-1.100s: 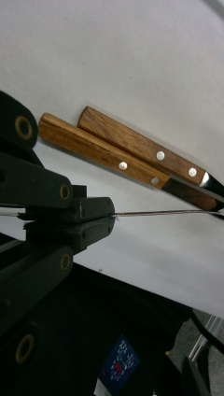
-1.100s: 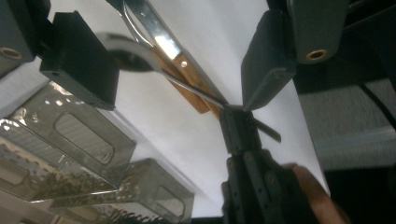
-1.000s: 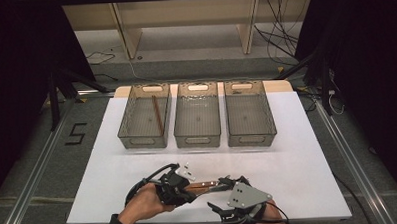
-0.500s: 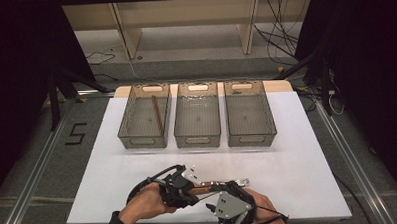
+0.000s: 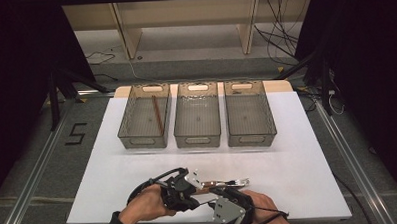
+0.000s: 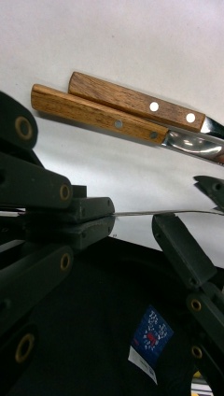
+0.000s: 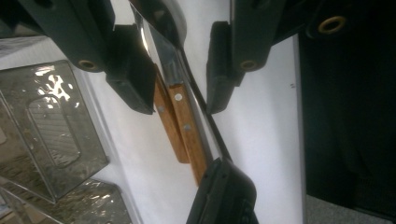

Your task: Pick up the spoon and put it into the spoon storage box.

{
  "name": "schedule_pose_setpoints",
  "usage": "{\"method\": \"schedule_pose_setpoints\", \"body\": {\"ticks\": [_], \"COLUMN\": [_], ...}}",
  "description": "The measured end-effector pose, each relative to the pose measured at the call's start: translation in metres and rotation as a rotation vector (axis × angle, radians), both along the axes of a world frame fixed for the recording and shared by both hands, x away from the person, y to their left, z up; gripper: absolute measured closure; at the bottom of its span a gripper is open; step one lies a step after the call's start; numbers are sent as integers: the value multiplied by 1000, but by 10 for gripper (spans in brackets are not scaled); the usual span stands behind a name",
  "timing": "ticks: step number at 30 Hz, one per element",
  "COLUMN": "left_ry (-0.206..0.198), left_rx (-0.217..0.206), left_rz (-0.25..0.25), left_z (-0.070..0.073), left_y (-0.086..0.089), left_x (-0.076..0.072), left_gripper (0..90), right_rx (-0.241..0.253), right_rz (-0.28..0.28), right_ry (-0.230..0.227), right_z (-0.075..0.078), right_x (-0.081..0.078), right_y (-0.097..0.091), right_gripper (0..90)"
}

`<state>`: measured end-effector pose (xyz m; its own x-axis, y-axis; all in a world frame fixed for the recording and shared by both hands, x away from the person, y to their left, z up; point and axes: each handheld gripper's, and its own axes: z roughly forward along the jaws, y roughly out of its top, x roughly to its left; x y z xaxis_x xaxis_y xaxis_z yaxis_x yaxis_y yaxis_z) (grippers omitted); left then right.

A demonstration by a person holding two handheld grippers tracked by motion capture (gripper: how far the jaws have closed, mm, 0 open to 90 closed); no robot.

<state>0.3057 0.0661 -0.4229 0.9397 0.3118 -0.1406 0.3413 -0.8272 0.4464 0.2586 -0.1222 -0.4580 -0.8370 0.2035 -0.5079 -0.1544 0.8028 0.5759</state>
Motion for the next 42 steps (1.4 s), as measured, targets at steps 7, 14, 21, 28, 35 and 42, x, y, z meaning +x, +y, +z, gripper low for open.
{"method": "schedule_pose_setpoints", "body": {"ticks": [7, 14, 21, 28, 35, 42], "left_ry": [-2, -3, 4, 13, 9, -26], "left_rx": [6, 7, 12, -21, -63, -144], "left_rz": [-12, -29, -51, -50, -3, 84], "left_z": [1, 2, 3, 5, 8, 20], "left_y": [1, 1, 1, 4, 9, 26], "left_x": [-1, -3, -3, -1, 3, 9], "left_gripper": [891, 891, 889, 857, 740, 526], "right_rx": [-45, -73, -80, -133, -148, -100], "right_rz": [29, 44, 67, 120, 120, 67], "right_ry": [16, 36, 34, 24, 16, 32], "right_z": [-1, -4, -5, -7, -6, -3], "right_x": [1, 2, 1, 0, 0, 0], "right_y": [0, 1, 1, 1, 0, -3], "right_gripper": [685, 745, 818, 884, 896, 896]}}
